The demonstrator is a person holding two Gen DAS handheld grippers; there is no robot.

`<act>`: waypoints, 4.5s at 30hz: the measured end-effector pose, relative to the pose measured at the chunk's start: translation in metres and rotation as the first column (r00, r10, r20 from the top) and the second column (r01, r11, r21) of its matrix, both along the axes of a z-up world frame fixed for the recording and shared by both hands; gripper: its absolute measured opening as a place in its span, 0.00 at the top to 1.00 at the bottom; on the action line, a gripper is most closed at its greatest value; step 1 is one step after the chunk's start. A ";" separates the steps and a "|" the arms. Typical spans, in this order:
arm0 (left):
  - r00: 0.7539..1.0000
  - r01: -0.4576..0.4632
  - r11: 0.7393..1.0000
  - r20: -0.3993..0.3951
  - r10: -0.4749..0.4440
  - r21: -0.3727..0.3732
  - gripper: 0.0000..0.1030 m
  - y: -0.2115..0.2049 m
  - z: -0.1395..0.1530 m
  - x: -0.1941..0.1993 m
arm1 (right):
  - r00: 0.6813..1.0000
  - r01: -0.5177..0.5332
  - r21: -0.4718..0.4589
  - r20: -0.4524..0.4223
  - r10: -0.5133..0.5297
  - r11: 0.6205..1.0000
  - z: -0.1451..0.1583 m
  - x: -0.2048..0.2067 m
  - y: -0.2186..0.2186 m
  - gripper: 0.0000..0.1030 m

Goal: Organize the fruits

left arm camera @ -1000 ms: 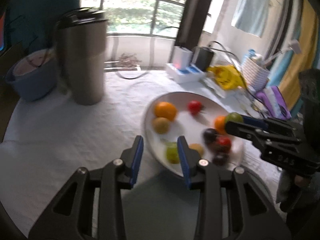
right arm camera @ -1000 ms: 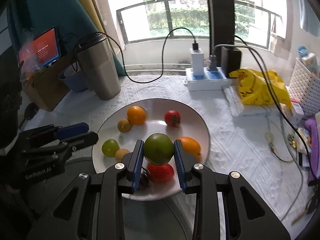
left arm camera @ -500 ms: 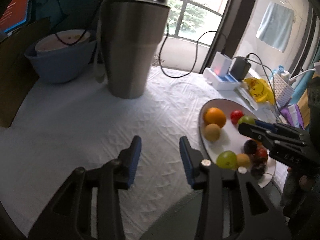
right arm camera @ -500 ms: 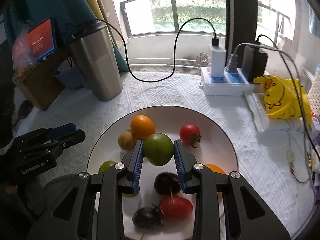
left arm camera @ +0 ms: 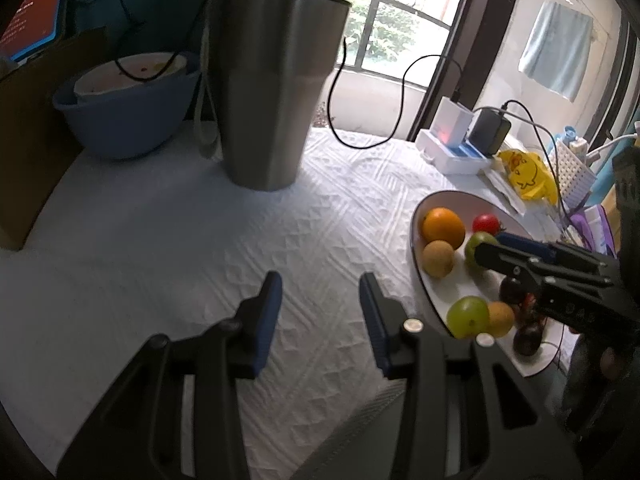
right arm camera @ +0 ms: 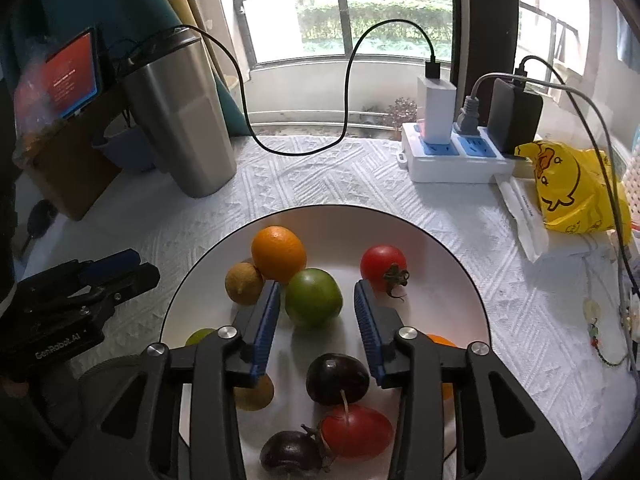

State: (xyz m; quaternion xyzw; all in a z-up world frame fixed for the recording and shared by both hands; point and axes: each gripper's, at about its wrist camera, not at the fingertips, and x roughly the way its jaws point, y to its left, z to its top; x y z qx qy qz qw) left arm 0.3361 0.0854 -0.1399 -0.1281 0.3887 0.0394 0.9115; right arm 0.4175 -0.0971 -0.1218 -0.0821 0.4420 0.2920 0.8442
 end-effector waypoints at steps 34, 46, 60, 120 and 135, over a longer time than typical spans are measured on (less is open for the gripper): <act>0.997 0.062 0.998 0.053 -0.064 0.024 0.59 -0.046 0.037 -0.093 | 0.998 0.024 0.012 0.059 -0.024 1.000 0.057 -0.107 -0.040 0.59; 0.990 0.107 0.993 0.090 -0.110 0.043 0.28 -0.072 0.049 -0.134 | 0.994 0.070 0.026 0.078 -0.072 0.997 0.066 -0.145 -0.071 0.59; 0.977 0.144 0.985 0.144 -0.156 0.091 0.18 -0.102 0.075 -0.176 | 0.984 0.105 0.052 0.140 -0.112 0.993 0.091 -0.192 -0.101 0.59; 0.843 -0.041 0.980 0.533 -0.072 0.197 0.11 -0.116 0.223 -0.303 | 0.825 0.106 0.184 0.533 -0.190 0.977 0.257 -0.315 -0.130 0.20; 0.843 -0.041 0.980 0.533 -0.070 0.193 0.11 -0.114 0.224 -0.301 | 0.833 0.105 0.173 0.522 -0.182 0.979 0.259 -0.312 -0.127 0.20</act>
